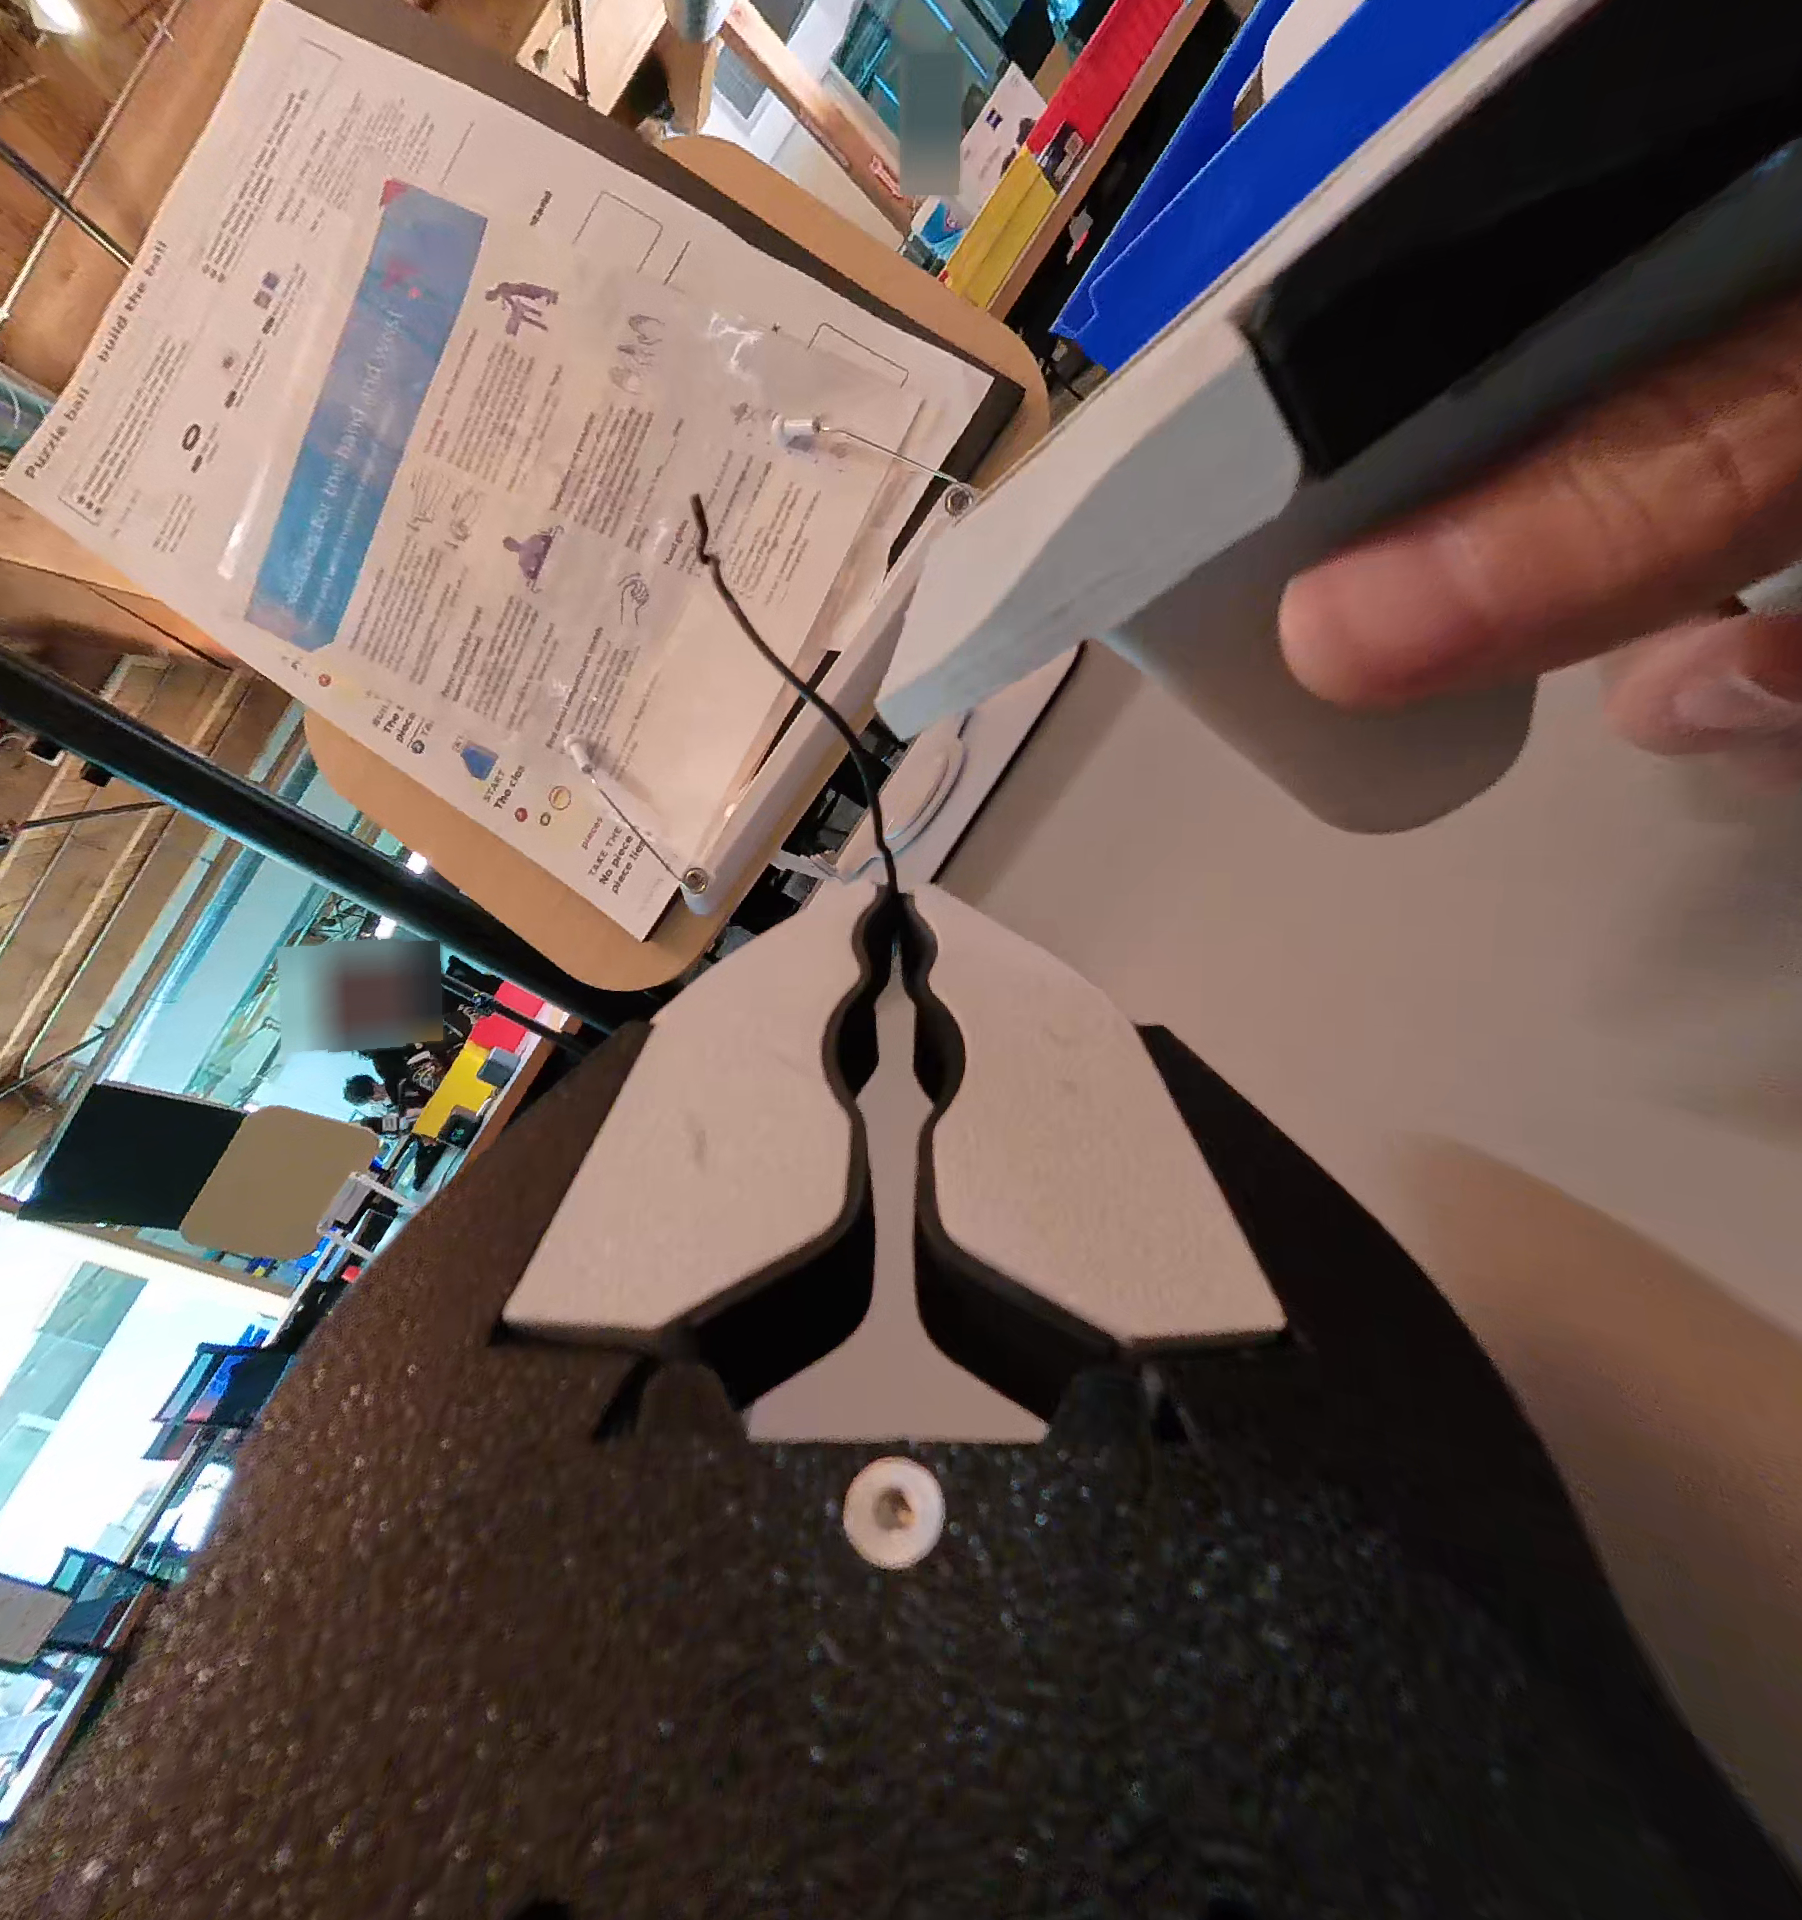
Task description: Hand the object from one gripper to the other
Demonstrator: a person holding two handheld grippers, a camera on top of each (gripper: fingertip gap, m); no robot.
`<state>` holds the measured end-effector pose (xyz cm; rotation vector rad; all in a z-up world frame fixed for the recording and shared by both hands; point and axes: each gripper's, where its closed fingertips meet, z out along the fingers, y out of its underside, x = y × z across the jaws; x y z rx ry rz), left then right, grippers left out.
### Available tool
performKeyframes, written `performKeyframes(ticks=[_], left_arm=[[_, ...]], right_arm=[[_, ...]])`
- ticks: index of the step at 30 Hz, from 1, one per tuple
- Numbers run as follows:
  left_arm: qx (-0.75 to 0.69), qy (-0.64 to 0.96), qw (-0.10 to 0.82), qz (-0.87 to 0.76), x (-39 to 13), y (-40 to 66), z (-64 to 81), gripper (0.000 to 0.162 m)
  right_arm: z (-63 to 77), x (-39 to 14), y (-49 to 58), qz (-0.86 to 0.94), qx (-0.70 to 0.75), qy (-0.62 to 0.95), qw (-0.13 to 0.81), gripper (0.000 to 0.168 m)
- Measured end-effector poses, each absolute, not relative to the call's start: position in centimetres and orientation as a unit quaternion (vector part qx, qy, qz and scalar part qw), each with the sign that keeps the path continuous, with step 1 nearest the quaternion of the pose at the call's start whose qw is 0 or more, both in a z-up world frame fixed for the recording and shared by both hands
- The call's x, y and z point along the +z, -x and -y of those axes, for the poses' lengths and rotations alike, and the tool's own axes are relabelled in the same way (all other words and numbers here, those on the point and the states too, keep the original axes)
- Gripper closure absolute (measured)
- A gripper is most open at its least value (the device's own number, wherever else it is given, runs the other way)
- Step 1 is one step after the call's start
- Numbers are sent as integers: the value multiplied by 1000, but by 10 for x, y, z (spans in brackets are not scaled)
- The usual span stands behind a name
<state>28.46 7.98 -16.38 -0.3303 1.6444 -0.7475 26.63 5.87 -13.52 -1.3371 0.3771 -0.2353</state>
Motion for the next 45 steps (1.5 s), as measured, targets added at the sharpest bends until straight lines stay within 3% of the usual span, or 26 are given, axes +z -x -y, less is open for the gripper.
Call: performKeyframes(ticks=[5, 9, 14, 18, 21, 25, 28, 32, 38, 41, 45], left_arm=[[-328, 137, 596, -720, -168, -284, -75, 162], [-337, 135, 587, -724, -170, -283, -72, 162], [-333, 134, 588, -724, -170, -283, -73, 162], [-331, 131, 590, -724, -170, -283, -72, 162], [-333, 124, 589, -725, -170, -282, -70, 162], [-347, 118, 578, -729, -171, -279, -66, 161], [-419, 105, 509, -745, -173, -270, -55, 152], [-536, 92, 304, -782, -180, -242, -39, 145], [-612, 40, 57, -788, -179, -190, -31, 139], [-628, 35, -2, -777, -178, -179, -31, 140], [-625, 49, -10, -779, -183, -183, -33, 147]], right_arm=[[-62, -136, -264, -171, -117, 615, 761, 156], [-61, -137, -265, -169, -129, 618, 757, 168], [-60, -138, -267, -170, -135, 621, 754, 167], [-61, -139, -267, -172, -137, 623, 750, 157], [-62, -139, -265, -165, -136, 623, 752, 168], [-61, -138, -264, -149, -135, 634, 747, 168], [-58, -134, -254, -104, -92, 637, 758, 168], [-49, -124, -220, 0, 21, 627, 779, 168], [-42, -138, -191, 82, 80, 679, 725, 168], [-40, -146, -185, 100, 95, 693, 708, 168], [-40, -152, -184, 108, 91, 706, 694, 168]])
